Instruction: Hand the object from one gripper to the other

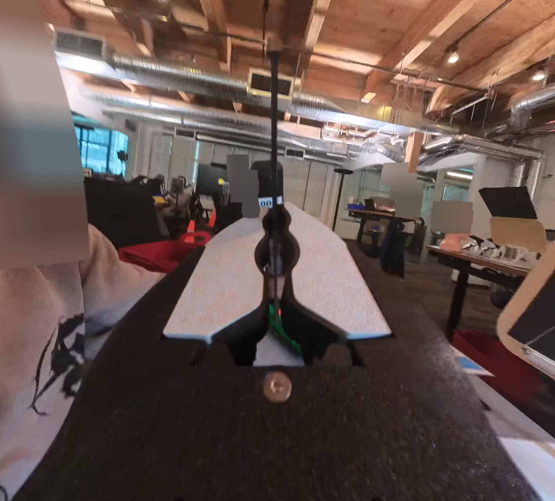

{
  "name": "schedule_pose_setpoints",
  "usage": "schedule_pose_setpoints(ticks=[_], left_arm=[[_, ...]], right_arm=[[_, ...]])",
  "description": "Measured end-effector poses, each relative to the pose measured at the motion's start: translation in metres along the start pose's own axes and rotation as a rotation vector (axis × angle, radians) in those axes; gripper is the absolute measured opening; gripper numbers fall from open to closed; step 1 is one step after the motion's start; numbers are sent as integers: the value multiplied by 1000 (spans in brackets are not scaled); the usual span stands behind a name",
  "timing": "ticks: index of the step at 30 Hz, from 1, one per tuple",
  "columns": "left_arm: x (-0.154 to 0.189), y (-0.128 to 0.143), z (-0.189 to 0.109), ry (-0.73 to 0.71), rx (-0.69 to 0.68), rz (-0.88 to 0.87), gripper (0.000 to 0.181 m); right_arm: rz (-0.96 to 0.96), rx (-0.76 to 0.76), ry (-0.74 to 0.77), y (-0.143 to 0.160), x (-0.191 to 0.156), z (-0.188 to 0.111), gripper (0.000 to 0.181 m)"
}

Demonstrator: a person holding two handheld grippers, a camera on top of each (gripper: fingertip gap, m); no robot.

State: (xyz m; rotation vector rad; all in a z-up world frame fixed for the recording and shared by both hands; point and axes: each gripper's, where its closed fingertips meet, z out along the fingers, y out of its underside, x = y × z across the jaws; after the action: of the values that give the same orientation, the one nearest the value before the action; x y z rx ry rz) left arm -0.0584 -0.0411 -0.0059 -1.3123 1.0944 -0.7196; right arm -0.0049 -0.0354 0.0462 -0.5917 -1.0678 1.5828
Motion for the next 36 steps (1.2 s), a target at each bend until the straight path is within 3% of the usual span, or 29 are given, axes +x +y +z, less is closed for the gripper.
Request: schedule_pose_setpoints(ticks=[2, 3, 5, 6, 12, 13, 14, 16, 20, 22, 24, 27, 29, 33, 34, 36], left_arm=[[1, -5, 9, -13, 64, 9, 27], [2, -5, 15, -24, 81, 20, 27], [9, -7, 22, -4, 125, 46, 5], [8, -6, 23, -10, 111, 33, 4], [-10, 2, -12, -30, -51, -31, 2], [-10, 2, -17, -23, -68, -35, 2], [-9, 2, -20, -12, -78, -40, 2], [-8, 0, -23, -9, -74, -34, 2], [-10, -34, -29, -30, 218, 2, 14], [-7, -37, -23, -21, 283, 2, 25], [-4, -38, -11, -48, 325, 49, 24], [-5, -46, -10, -105, 390, 69, 6], [-6, -43, -15, -64, 335, 33, 3], [-9, -37, -26, -47, 202, 8, 2], [-7, -35, -26, -35, 179, 4, 3], [-5, -31, -25, -9, 140, -23, 3]], right_arm=[[90, 136, -17, -10, 3, -4, 2], [120, 176, -20, -10, 4, -5, 2], [186, 262, -6, -8, 9, -6, 1], [224, 267, -4, -6, 13, -7, 2], [15, -13, 68, -4, 23, -15, 24], [-7, -49, 57, -5, 20, -17, 21], [-35, -78, 38, -4, 17, -18, 5], [-59, -83, 25, -4, 13, -14, 3], [41, 130, 11, -22, 9, -14, 2], [117, 261, 20, -29, 12, -16, 3], [183, 315, 28, -22, 14, -13, 2], [210, 274, 46, 0, 15, -5, 3], [205, 176, 51, 6, 18, -2, 11], [8, -37, 91, 10, 18, -7, 25], [-25, -78, 93, 13, 17, -5, 24], [-63, -90, 81, 16, 11, -1, 4]])
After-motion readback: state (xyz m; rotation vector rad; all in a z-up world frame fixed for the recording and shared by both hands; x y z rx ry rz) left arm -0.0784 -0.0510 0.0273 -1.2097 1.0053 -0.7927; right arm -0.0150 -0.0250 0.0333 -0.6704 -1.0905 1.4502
